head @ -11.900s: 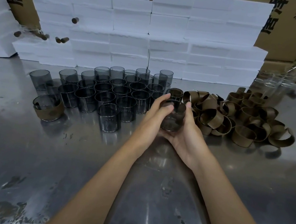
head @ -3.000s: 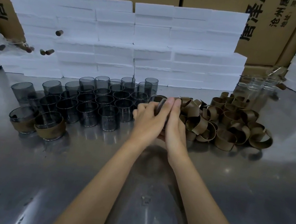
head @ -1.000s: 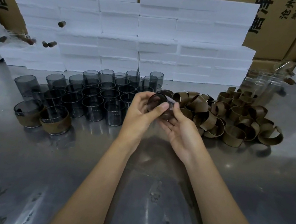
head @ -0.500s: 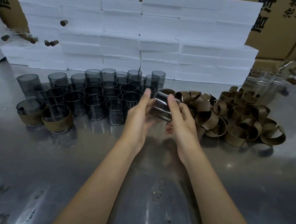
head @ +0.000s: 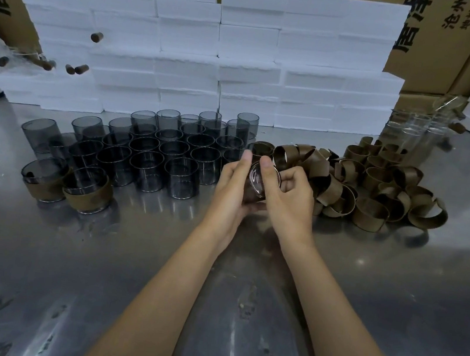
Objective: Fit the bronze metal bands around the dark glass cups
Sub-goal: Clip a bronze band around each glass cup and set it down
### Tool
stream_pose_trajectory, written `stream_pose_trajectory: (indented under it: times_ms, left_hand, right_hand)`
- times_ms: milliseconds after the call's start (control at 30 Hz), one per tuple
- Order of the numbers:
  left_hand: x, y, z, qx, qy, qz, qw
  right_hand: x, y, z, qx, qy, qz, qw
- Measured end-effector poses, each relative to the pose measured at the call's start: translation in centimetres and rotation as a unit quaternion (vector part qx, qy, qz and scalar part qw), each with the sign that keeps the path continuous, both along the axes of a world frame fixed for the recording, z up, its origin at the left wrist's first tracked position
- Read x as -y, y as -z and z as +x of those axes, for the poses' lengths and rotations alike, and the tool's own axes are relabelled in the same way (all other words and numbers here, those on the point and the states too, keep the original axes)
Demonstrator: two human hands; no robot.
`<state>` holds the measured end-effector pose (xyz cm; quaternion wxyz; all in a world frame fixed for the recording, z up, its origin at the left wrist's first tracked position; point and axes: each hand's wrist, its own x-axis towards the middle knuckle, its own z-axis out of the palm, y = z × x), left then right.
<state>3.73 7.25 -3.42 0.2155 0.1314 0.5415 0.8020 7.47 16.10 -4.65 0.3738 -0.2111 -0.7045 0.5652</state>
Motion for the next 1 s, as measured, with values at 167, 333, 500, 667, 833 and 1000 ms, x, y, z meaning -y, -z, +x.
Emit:
stream_pose_trajectory:
  times_ms: [167,333,500,667,833,1000]
  left_hand:
    - [0.2,0.3,-0.3,-0.019,-0.070,-0.019,0.997]
    - [1.1,0.0,-1.5,0.050,-0.109,0.058,0.991]
    - [2.4,-0.4,-2.2,0.141,-0.062,0.122,0.980]
    - [2.2,-0.4,-2.1,0.156,-0.050,0.116,0.980]
    - [2.3,-0.1,-2.2,0.153,-0.041,0.106,0.982]
    - [2.2,-0.1,-2.2,0.108,-0.052,0.071,0.990]
  right_hand:
    - [-0.2,0.1,0.0,0.020,-0.004,0.020,1.000]
    - [-1.0,0.5,-0.2,0.082,0.043,0.010,0.996]
    - [-1.4,0.6,0.3,0.188,0.081,0.115,0.972]
    - [-1.9,0.7,0.9,0.320,0.104,0.264,0.904]
    - [-1.7,0.8,0.8,0.310,0.083,0.305,0.897]
    - [-1.6,0.7,0.7,0.163,0.075,0.229,0.957]
